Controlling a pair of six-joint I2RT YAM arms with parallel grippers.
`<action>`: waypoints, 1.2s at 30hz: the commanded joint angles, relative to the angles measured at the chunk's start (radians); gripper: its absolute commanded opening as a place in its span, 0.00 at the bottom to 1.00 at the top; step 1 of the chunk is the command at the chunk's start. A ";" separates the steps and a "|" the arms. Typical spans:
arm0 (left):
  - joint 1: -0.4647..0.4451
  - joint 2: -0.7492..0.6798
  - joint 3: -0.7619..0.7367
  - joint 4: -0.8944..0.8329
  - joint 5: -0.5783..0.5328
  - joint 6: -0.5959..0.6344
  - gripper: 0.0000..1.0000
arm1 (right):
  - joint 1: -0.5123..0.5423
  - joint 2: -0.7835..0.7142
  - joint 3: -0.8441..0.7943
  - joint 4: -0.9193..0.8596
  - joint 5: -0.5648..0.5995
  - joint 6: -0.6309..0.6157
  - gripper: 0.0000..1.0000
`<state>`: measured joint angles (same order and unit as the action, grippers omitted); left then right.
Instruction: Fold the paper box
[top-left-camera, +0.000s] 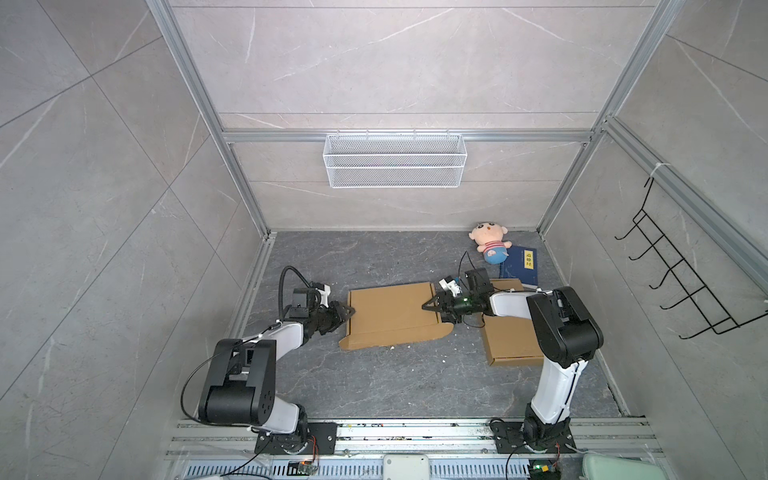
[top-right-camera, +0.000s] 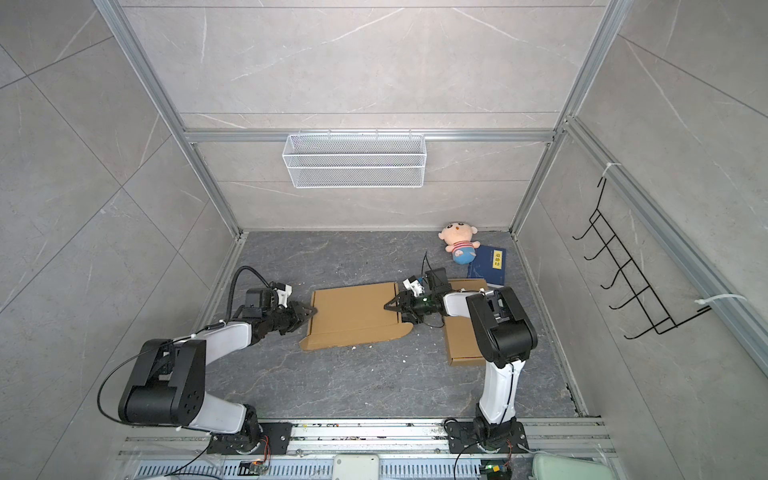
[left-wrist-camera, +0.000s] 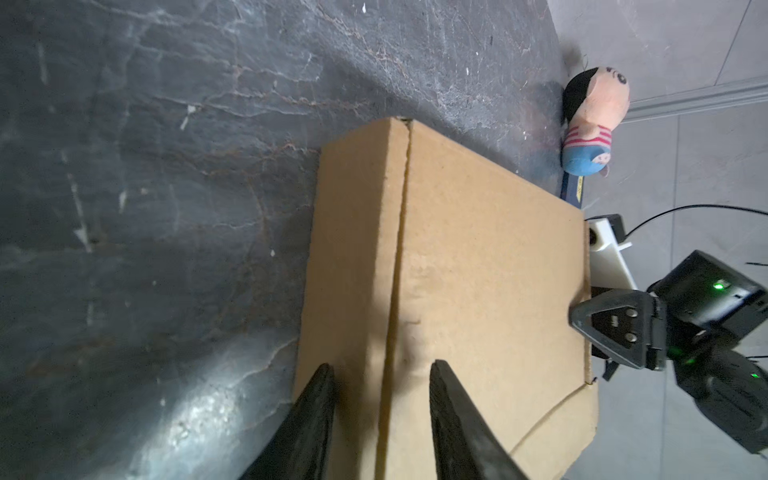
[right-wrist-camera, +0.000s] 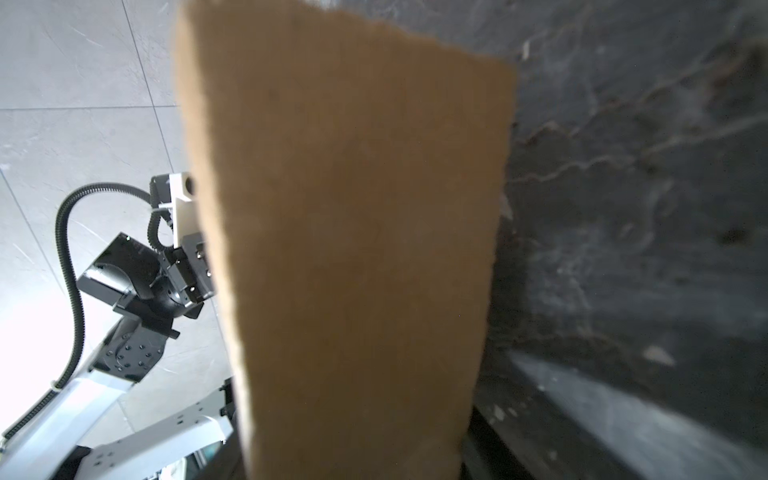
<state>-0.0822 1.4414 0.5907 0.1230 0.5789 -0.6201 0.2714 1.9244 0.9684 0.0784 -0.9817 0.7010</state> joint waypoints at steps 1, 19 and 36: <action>0.000 -0.139 0.053 -0.064 0.005 0.001 0.46 | 0.006 -0.022 -0.009 0.003 0.003 0.077 0.53; -0.663 -0.497 0.187 -0.490 -0.680 0.988 0.64 | 0.009 -0.150 -0.067 0.104 -0.055 0.477 0.49; -0.801 -0.418 0.064 -0.347 -0.866 1.452 0.74 | 0.043 -0.186 -0.121 0.210 -0.106 0.653 0.45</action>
<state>-0.8814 1.0252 0.6697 -0.3153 -0.2352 0.7300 0.3119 1.7752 0.8608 0.2443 -1.0462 1.3182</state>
